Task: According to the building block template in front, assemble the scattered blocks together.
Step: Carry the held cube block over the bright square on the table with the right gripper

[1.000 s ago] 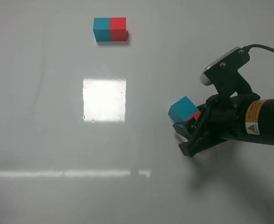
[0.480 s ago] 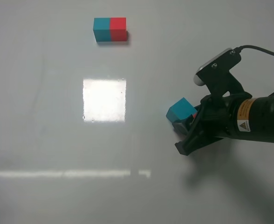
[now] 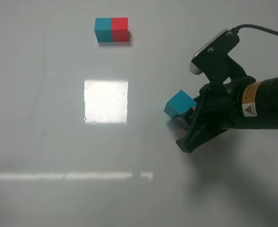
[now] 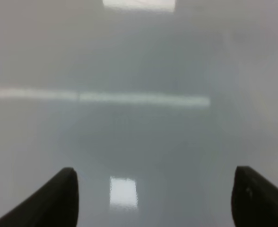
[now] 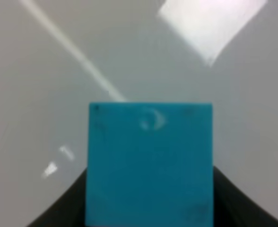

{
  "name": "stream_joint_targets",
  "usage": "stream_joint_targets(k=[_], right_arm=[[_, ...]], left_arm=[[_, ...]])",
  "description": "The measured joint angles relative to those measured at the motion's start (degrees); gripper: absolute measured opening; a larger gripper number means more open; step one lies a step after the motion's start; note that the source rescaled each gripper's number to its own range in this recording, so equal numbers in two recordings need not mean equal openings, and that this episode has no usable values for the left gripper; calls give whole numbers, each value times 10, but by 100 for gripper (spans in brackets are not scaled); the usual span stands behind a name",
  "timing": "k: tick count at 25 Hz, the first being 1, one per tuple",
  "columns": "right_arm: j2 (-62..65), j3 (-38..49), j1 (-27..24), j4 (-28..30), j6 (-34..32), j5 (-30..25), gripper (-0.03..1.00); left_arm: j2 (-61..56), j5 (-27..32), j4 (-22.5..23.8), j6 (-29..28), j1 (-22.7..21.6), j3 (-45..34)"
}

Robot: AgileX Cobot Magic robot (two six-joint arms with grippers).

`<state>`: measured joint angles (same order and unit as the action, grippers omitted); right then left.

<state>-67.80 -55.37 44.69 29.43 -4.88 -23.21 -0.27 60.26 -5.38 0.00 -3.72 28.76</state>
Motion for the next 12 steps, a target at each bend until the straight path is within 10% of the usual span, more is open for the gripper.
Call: stream_joint_targets(k=[12], right_arm=[[-146, -269, 64, -119, 342, -102, 5]], left_arm=[[0, 0, 0, 0, 0, 0]])
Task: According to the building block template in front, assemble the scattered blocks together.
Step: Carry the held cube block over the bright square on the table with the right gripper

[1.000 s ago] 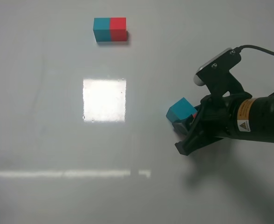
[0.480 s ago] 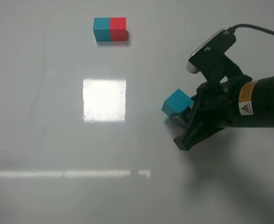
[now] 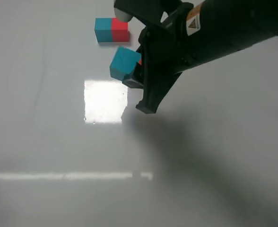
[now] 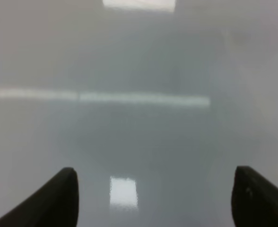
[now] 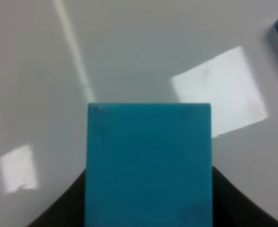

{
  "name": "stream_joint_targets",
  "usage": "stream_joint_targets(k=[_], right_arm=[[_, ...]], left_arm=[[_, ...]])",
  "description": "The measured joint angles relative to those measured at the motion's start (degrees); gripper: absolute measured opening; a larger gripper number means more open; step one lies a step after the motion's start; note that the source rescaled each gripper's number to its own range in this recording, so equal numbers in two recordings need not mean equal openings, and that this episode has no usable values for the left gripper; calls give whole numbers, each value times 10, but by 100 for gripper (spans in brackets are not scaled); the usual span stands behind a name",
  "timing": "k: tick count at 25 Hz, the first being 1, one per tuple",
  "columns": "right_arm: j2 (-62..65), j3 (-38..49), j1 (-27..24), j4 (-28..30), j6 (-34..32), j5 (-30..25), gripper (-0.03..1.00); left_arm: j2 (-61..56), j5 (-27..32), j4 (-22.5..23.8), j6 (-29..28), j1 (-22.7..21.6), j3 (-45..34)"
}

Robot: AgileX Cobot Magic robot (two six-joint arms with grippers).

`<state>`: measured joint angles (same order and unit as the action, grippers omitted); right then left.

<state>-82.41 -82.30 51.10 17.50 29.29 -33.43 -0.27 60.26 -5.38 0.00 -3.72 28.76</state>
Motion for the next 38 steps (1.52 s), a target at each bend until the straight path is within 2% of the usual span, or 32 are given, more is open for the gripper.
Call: stream_joint_targets(k=[2, 7, 13, 21, 38], right_arm=[[-47, -49, 0, -16, 37, -25, 5], [-143, -166, 0, -29, 83, -100, 5], [-197, -222, 0, -48, 115, -153, 5], [-215, -236, 0, -72, 144, -157, 5], [-230, -236, 0, -74, 143, -144, 5]], left_arm=[[0, 0, 0, 0, 0, 0], [0, 0, 0, 0, 0, 0], [0, 0, 0, 0, 0, 0], [0, 0, 0, 0, 0, 0], [0, 0, 0, -3, 0, 0]])
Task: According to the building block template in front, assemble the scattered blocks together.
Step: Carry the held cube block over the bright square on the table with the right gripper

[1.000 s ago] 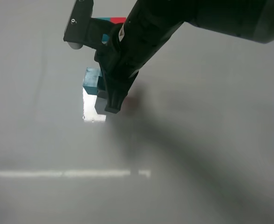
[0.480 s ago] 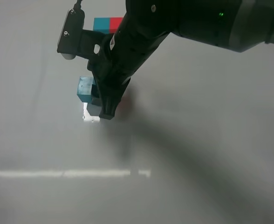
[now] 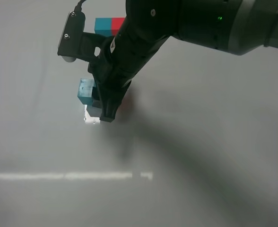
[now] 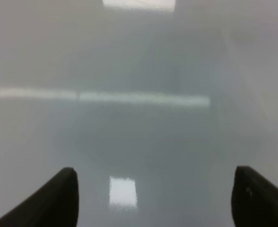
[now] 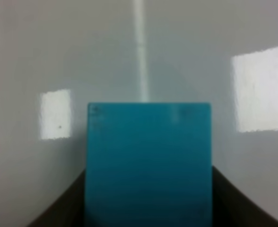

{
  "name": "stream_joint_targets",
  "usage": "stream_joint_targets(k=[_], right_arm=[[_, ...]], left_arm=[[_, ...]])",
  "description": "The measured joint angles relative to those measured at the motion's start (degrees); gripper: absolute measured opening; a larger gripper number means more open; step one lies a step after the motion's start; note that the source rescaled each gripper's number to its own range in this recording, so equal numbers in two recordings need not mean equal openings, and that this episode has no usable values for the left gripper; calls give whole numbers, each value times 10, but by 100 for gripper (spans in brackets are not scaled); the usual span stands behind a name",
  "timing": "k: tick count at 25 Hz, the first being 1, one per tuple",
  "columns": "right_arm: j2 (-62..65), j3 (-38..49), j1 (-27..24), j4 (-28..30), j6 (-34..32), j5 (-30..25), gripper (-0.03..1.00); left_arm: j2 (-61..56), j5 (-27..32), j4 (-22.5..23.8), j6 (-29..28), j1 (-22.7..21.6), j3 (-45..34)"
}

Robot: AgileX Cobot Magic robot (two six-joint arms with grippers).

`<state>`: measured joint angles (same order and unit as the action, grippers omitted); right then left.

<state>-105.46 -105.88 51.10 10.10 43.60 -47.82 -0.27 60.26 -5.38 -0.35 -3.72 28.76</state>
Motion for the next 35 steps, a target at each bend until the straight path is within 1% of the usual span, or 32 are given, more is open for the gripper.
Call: stream_joint_targets(k=[6, 18, 20, 23, 25, 26, 27, 29, 30, 32, 34, 35], right_arm=[[0, 0, 0, 1, 20, 0, 5], [0, 0, 0, 4, 25, 2, 5], [0, 0, 0, 4, 25, 5, 7], [0, 0, 0, 4, 25, 5, 7], [0, 0, 0, 3, 25, 6, 11], [0, 0, 0, 3, 25, 6, 15], [0, 0, 0, 3, 24, 8, 24], [0, 0, 0, 3, 24, 11, 47], [0, 0, 0, 3, 24, 12, 60], [0, 0, 0, 3, 25, 15, 79], [0, 0, 0, 3, 27, 16, 90], [0, 0, 0, 3, 27, 16, 93]], left_arm=[[0, 0, 0, 3, 0, 0], [0, 0, 0, 3, 0, 0], [0, 0, 0, 3, 0, 0], [0, 0, 0, 3, 0, 0], [0, 0, 0, 3, 0, 0], [0, 0, 0, 3, 0, 0], [0, 0, 0, 3, 0, 0], [0, 0, 0, 3, 0, 0], [0, 0, 0, 3, 0, 0], [0, 0, 0, 3, 0, 0], [0, 0, 0, 3, 0, 0], [0, 0, 0, 3, 0, 0]])
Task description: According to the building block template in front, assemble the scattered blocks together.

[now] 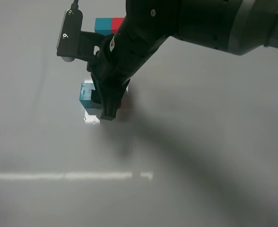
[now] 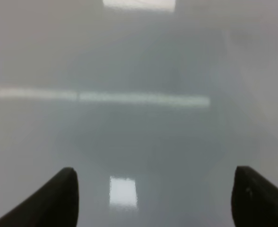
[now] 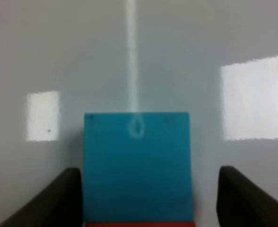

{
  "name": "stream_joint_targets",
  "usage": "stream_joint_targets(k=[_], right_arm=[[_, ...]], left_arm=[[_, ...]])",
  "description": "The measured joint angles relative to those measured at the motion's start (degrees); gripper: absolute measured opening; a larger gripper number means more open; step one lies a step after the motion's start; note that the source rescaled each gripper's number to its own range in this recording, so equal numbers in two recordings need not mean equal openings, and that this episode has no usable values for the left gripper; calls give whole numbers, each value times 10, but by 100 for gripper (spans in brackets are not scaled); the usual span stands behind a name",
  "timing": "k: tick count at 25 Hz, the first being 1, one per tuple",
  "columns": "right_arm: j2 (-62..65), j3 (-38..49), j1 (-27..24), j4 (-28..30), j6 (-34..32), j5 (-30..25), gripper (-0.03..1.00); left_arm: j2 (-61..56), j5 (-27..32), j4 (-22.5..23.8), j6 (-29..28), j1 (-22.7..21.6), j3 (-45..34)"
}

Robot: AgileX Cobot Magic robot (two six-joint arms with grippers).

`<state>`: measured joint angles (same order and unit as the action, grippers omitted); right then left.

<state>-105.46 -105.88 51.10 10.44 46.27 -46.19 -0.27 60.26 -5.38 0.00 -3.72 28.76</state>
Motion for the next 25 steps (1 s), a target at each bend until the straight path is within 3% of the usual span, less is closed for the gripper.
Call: stream_joint_targets(k=[4, 15, 17, 20, 25], right_arm=[[6, 0, 5, -1, -5, -7, 98], [116, 0, 48, -7, -23, -53, 98], [133, 0, 22, -9, -28, -59, 98], [150, 0, -62, -9, -55, -76, 98], [179, 23, -269, 3, -150, -85, 98]], left_arm=[[0, 0, 0, 0, 0, 0], [0, 0, 0, 0, 0, 0], [0, 0, 0, 0, 0, 0], [0, 0, 0, 0, 0, 0], [0, 0, 0, 0, 0, 0]])
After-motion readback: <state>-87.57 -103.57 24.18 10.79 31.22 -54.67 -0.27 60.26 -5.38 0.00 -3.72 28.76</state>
